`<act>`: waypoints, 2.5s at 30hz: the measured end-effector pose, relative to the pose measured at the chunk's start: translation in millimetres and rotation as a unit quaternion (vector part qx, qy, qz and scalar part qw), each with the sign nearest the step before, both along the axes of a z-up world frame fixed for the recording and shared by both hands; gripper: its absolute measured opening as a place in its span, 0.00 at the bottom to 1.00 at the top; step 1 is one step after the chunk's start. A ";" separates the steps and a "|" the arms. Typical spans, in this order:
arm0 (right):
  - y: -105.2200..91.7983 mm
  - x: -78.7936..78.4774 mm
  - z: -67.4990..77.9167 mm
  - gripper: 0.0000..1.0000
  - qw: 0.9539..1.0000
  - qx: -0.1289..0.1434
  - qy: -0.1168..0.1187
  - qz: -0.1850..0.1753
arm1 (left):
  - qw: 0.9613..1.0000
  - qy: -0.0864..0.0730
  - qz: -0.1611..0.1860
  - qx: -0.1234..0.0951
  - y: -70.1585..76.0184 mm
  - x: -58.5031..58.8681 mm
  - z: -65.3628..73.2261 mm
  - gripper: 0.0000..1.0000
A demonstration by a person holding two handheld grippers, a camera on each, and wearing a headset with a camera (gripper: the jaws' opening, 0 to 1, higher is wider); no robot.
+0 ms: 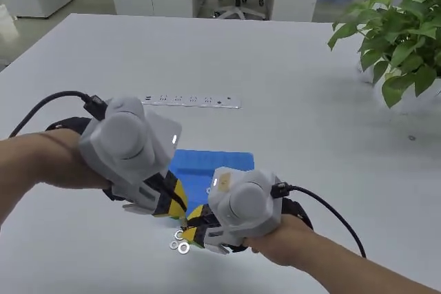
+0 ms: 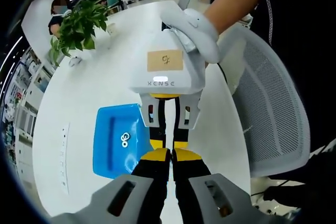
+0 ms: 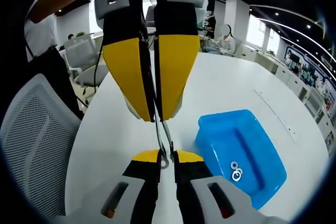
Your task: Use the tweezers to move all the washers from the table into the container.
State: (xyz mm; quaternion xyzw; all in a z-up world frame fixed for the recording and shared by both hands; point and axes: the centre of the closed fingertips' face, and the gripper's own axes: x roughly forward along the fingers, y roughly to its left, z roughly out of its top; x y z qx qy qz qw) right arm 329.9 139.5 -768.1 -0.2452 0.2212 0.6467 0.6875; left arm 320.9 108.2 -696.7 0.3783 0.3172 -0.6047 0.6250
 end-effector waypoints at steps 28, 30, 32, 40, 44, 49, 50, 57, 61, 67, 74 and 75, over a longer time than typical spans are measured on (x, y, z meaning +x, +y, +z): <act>6.6 -13.7 -28.0 0.12 0.999 -0.012 0.038 0.016 | 0.999 0.031 0.009 0.006 8.5 -8.4 -27.2 0.05; 6.7 -12.9 -28.8 0.12 0.999 -0.011 0.040 0.015 | 0.999 0.031 0.009 0.003 7.5 -7.1 -27.4 0.05; 6.7 -12.9 -29.0 0.12 0.999 -0.011 0.041 0.015 | 0.999 0.032 0.010 0.001 7.0 -6.3 -27.1 0.05; 5.6 -11.3 -31.9 0.11 0.999 -0.016 0.044 0.008 | 0.999 0.034 0.014 -0.008 4.1 -1.8 -26.8 0.05; 5.3 -10.2 -32.0 0.11 0.999 -0.018 0.046 0.004 | 0.999 0.036 0.018 -0.013 3.9 2.3 -26.6 0.05; 5.2 -8.5 -32.4 0.10 0.999 -0.018 0.047 0.000 | 0.999 0.041 0.020 -0.018 3.3 4.3 -25.9 0.05; 5.2 -8.2 -32.6 0.10 0.999 -0.018 0.048 -0.001 | 0.999 0.041 0.020 -0.018 3.2 4.2 -25.6 0.05; 5.3 -8.5 -32.7 0.09 0.999 -0.019 0.046 -0.001 | 0.999 0.041 0.020 -0.018 3.0 2.5 -24.8 0.05; 5.5 -9.1 -32.6 0.09 0.999 -0.022 0.044 0.001 | 0.999 0.039 0.019 -0.016 3.6 1.2 -24.6 0.05; 4.8 -9.6 -31.2 0.09 0.999 -0.022 0.043 0.003 | 0.999 0.036 0.017 -0.013 5.0 0.1 -23.2 0.05; 6.7 -10.3 -23.4 0.08 0.999 -0.019 0.038 0.004 | 0.999 0.033 0.015 -0.014 4.8 0.2 -15.7 0.05; 6.8 -10.0 -22.3 0.09 0.999 -0.019 0.038 0.004 | 0.999 0.033 0.015 -0.014 5.1 -0.2 -14.4 0.05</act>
